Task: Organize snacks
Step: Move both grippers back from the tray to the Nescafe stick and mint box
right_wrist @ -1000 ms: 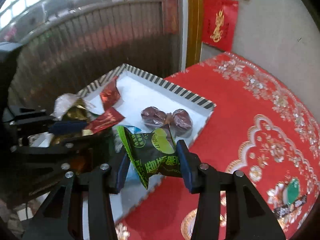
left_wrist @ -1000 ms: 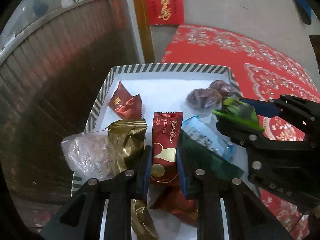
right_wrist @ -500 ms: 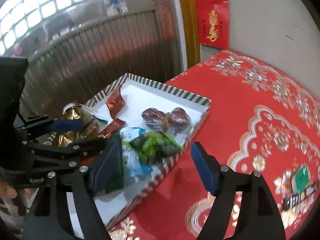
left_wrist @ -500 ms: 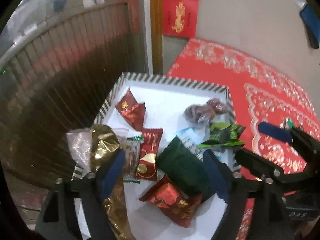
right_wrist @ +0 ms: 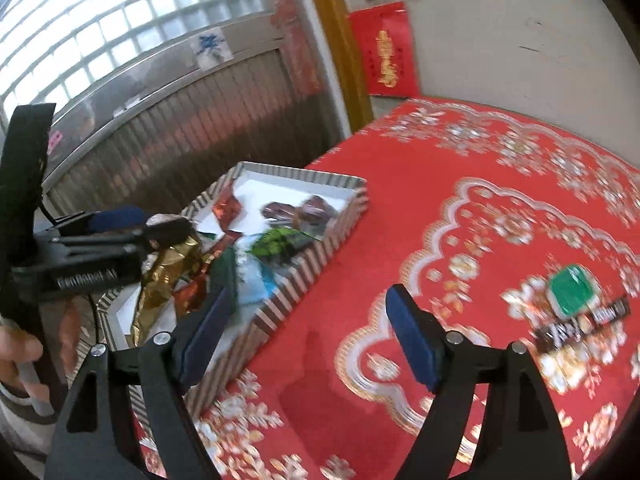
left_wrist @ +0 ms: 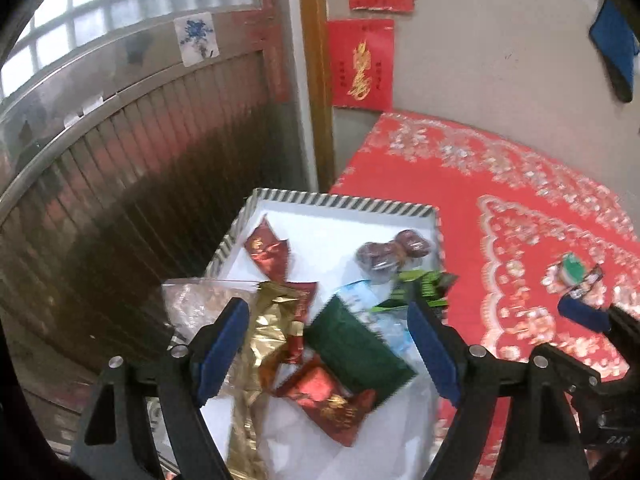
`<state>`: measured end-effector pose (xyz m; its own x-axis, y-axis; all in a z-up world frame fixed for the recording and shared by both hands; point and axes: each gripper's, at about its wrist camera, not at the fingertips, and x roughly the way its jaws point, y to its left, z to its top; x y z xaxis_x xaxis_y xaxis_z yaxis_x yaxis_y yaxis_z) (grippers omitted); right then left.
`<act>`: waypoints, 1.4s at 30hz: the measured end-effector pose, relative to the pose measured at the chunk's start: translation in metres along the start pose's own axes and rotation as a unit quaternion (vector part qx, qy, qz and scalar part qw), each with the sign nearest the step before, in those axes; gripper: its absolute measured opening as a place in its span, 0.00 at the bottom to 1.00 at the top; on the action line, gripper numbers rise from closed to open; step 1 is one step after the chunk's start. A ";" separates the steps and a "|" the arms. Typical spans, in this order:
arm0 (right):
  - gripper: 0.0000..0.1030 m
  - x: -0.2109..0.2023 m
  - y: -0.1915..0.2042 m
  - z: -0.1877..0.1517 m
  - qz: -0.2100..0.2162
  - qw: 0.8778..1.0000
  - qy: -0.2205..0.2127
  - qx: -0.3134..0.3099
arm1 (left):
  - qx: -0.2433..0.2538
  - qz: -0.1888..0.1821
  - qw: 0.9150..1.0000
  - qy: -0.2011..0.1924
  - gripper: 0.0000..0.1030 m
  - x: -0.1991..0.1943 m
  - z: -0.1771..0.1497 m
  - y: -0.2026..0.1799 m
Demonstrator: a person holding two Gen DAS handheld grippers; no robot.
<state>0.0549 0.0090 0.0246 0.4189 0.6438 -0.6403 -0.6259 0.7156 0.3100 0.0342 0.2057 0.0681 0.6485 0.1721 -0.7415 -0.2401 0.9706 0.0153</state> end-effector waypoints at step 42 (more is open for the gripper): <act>0.80 -0.045 -0.159 -0.005 -0.083 0.992 0.078 -0.060 | 0.054 -0.075 0.992 0.086 0.81 0.067 0.003 -0.208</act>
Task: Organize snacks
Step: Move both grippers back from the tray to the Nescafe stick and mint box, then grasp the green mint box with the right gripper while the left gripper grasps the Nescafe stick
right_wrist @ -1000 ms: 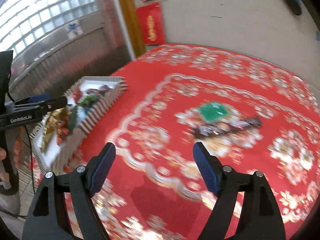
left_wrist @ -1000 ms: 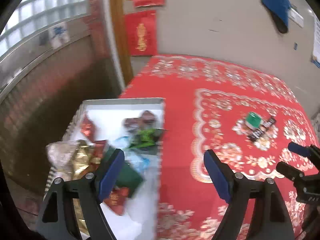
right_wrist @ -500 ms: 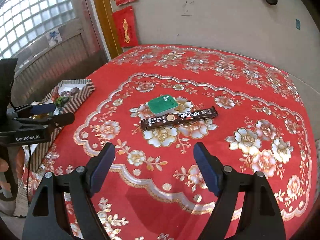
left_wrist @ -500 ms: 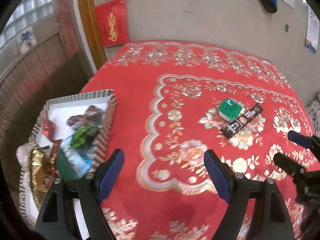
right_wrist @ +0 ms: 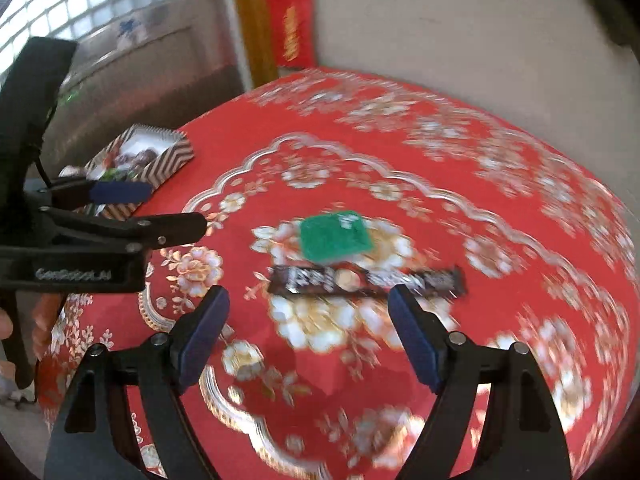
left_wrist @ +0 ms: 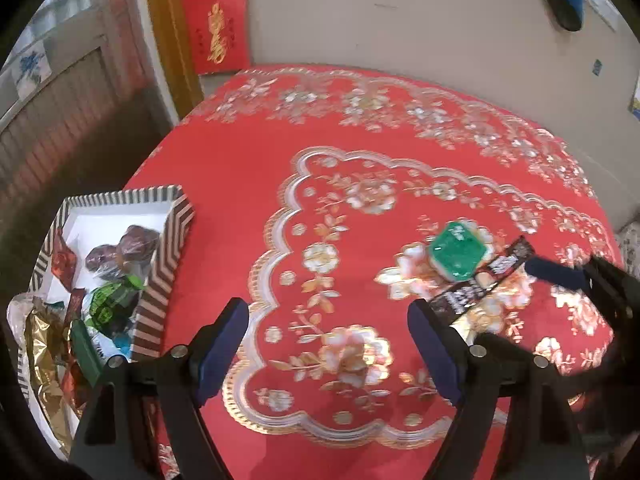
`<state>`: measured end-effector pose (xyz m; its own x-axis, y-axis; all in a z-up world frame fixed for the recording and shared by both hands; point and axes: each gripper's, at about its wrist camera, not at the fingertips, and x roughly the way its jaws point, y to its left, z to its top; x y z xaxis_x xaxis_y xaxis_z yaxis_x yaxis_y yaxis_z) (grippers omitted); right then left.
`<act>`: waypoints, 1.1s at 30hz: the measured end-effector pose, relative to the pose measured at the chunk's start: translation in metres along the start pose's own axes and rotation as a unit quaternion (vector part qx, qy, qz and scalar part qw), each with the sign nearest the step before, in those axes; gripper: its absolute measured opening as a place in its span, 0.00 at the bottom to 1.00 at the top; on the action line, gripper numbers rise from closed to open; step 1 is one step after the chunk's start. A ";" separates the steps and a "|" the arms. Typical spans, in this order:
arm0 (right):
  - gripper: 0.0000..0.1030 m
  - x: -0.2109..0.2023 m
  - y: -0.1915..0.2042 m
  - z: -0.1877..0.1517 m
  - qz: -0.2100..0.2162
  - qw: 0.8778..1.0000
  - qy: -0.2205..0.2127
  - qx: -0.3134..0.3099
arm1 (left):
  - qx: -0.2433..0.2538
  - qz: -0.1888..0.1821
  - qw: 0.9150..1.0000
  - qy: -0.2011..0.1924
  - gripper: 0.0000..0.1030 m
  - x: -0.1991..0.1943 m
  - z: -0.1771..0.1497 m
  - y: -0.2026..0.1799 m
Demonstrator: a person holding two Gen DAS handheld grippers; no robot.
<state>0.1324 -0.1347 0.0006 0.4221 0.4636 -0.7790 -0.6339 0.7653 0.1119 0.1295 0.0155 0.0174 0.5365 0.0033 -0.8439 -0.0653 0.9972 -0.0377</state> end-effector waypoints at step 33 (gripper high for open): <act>0.51 0.016 -0.039 0.017 -0.048 0.998 0.004 0.033 | 0.036 -0.031 0.999 0.012 0.81 0.024 -0.002 -0.009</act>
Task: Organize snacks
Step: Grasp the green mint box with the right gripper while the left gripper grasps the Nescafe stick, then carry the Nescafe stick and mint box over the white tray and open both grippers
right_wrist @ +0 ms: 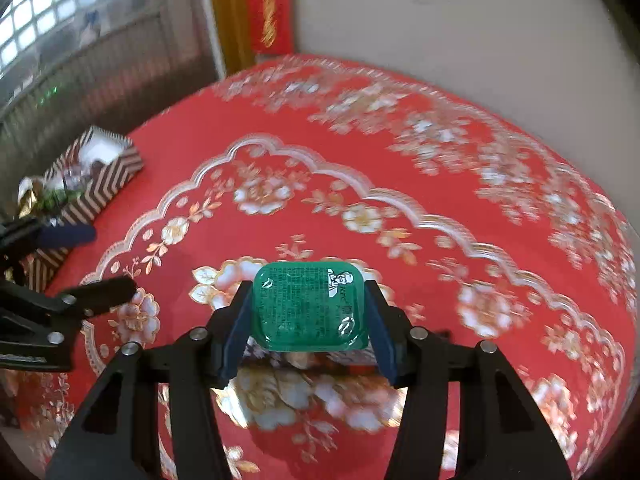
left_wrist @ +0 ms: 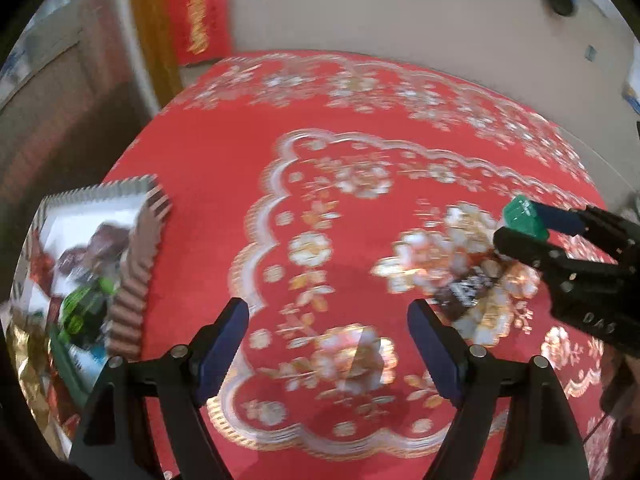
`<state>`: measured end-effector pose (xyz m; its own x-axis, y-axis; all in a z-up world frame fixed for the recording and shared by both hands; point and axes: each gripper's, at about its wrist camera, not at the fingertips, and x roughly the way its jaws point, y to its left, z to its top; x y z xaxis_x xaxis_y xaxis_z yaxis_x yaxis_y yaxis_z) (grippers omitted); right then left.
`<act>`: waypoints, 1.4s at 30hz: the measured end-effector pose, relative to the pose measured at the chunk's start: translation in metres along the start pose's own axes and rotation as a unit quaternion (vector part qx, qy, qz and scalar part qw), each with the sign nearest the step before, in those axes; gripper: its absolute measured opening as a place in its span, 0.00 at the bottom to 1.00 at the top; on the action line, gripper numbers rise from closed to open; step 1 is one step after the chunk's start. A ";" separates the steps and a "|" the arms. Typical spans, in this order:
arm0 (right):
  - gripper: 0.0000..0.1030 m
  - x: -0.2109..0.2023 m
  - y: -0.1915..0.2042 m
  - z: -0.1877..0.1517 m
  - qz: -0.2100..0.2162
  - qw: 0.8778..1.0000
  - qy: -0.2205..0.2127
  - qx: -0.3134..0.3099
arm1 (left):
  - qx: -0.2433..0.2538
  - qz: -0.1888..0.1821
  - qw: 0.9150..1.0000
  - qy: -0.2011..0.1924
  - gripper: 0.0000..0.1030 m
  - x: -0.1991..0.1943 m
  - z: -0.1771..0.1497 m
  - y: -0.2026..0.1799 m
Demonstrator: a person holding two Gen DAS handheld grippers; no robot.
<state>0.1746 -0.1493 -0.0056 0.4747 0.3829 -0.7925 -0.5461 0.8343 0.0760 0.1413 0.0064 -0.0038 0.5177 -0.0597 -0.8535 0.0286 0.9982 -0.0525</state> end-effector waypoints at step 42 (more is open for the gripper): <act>0.51 -0.084 -0.039 -0.077 -0.072 0.994 -0.044 0.068 | 0.214 -0.070 0.974 -0.017 0.19 0.013 -0.007 -0.120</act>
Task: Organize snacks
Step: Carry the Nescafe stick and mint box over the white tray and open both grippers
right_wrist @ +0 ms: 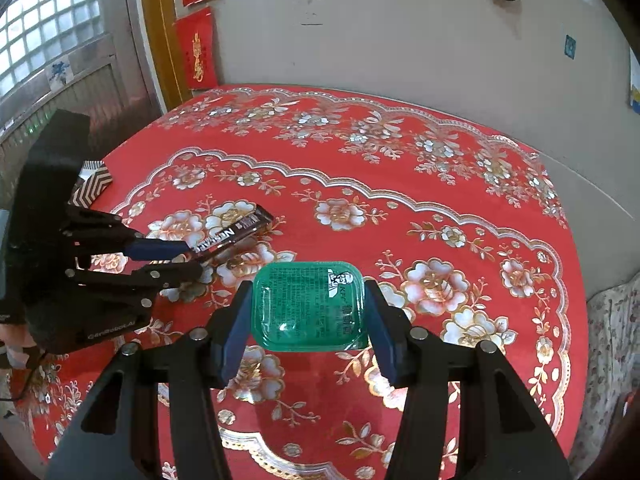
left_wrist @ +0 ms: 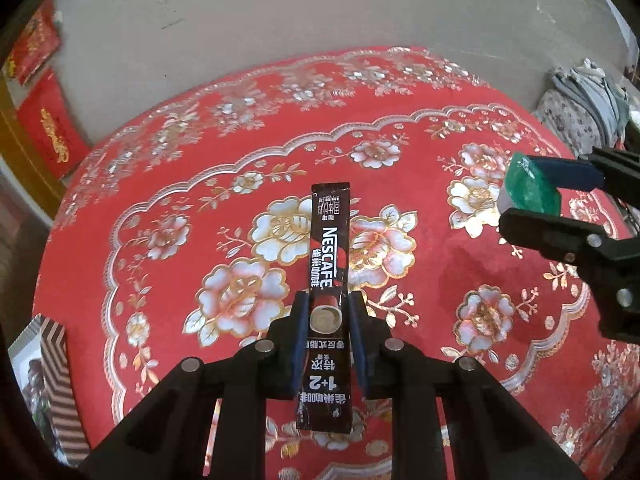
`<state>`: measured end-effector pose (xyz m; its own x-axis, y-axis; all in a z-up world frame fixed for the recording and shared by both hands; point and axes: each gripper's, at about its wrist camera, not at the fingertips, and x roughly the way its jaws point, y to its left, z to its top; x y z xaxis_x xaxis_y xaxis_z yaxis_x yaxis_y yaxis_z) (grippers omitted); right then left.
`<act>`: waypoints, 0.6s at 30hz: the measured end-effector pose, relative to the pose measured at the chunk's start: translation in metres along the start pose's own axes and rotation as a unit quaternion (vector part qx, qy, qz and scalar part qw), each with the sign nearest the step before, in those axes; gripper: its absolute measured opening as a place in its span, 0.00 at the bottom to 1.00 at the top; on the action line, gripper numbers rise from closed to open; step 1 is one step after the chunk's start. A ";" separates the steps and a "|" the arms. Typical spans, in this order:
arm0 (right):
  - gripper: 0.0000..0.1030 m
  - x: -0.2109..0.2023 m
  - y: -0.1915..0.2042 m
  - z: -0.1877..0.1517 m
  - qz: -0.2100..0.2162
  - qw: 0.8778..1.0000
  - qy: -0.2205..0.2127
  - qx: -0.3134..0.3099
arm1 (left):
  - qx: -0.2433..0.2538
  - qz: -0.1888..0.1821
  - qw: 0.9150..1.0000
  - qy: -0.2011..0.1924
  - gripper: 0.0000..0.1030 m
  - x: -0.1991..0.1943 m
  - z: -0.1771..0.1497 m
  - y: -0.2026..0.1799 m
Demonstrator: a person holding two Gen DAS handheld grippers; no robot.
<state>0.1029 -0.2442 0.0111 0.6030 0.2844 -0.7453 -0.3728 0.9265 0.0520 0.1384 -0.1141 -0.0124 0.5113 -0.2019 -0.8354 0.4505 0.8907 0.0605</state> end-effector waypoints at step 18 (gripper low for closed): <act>0.51 -0.018 0.048 -0.026 -0.007 1.000 -0.007 0.002 | -0.040 0.062 0.996 -0.043 0.19 -0.060 -0.056 0.007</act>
<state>0.0558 -0.2113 0.0092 0.6178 0.2737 -0.7372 -0.3613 0.9314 0.0431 0.0697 -0.0730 0.0079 0.6221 -0.1200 -0.7737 0.3221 0.9399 0.1132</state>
